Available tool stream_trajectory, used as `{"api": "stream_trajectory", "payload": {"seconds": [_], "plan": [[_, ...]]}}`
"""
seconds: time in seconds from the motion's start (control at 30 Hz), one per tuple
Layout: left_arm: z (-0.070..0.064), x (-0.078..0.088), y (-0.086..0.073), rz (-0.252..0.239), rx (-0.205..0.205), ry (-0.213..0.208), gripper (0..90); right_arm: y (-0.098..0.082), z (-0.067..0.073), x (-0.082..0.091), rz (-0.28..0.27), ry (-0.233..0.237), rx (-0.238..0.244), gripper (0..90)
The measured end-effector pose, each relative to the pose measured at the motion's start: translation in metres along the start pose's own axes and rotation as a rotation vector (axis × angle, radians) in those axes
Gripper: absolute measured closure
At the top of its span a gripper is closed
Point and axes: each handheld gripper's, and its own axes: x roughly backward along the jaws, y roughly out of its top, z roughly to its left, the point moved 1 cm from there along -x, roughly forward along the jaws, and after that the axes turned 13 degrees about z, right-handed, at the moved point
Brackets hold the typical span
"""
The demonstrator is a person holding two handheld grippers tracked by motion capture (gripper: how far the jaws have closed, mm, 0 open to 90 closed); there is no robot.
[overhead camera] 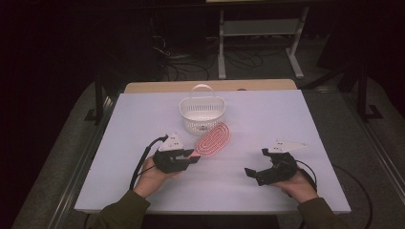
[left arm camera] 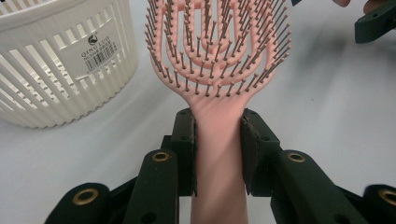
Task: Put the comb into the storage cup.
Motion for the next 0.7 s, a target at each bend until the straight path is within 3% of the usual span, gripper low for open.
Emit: {"api": "stream_trajectory", "payload": {"seconds": [0.27,0.37,0.7], "plan": [[0.001,0.004,-0.007,-0.019,0.004,-0.002,70.2,0.013,0.007,0.002,-0.002,0.038,0.002,0.0],[0.004,0.006,-0.01,-0.03,0.029,-0.019,70.2,0.016,0.009,0.002,-0.005,0.042,0.003,0.0],[0.008,0.009,-0.015,-0.039,0.047,-0.006,70.2,0.027,0.009,0.001,-0.014,0.055,-0.003,0.0]]}}
